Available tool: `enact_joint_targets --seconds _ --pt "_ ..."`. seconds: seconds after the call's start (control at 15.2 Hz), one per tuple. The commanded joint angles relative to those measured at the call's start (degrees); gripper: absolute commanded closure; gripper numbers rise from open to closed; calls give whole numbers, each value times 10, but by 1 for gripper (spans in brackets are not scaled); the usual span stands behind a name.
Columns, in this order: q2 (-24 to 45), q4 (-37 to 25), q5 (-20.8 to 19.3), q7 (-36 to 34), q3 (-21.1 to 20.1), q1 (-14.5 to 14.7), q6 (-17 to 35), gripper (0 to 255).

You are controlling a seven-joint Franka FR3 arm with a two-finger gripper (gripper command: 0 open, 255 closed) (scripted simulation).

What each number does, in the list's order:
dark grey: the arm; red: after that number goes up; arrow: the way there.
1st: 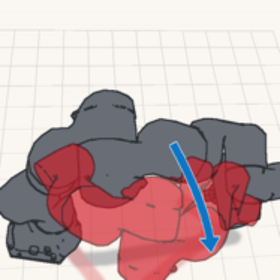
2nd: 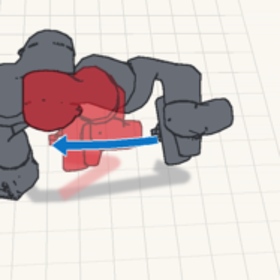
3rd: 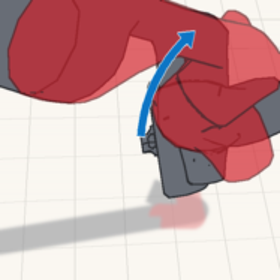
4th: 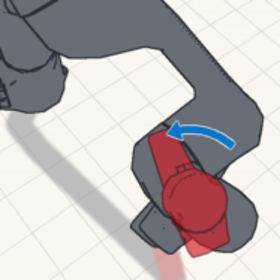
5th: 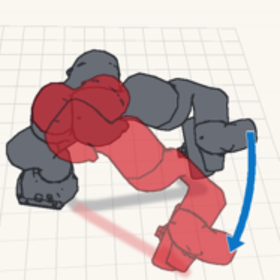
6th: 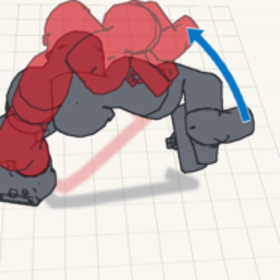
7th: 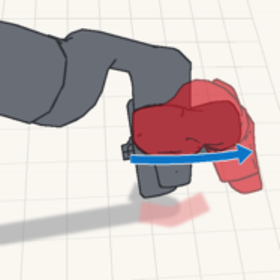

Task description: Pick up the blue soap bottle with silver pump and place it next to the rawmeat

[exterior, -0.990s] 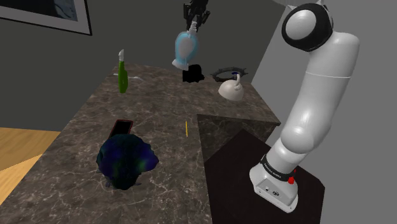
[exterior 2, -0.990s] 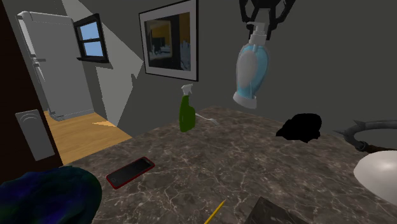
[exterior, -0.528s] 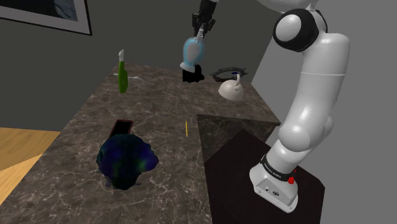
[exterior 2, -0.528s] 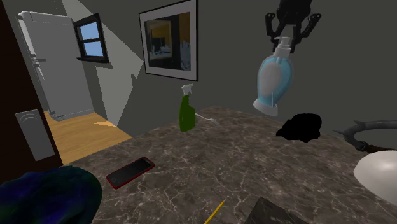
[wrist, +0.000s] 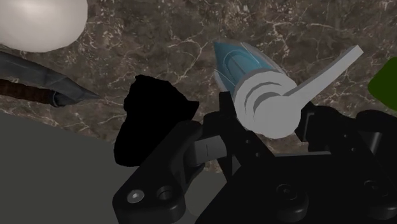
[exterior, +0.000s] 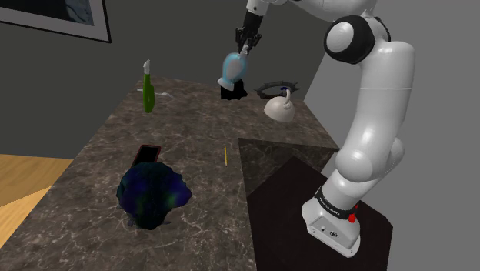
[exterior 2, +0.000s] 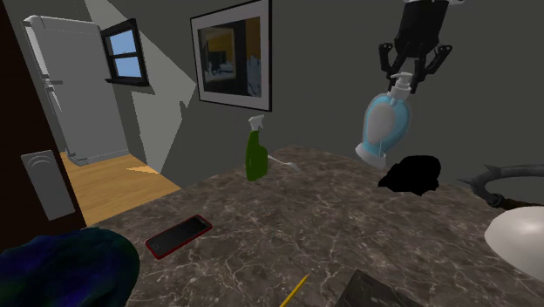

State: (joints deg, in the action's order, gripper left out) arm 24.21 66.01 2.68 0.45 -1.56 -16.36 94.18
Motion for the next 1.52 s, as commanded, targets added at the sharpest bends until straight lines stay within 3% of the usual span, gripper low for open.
enact_joint_targets --seconds 0.0,1.45 --pt "-8 29 0 1 0 0 21 255" --pt "-14 207 3 10 0 0 194 255"
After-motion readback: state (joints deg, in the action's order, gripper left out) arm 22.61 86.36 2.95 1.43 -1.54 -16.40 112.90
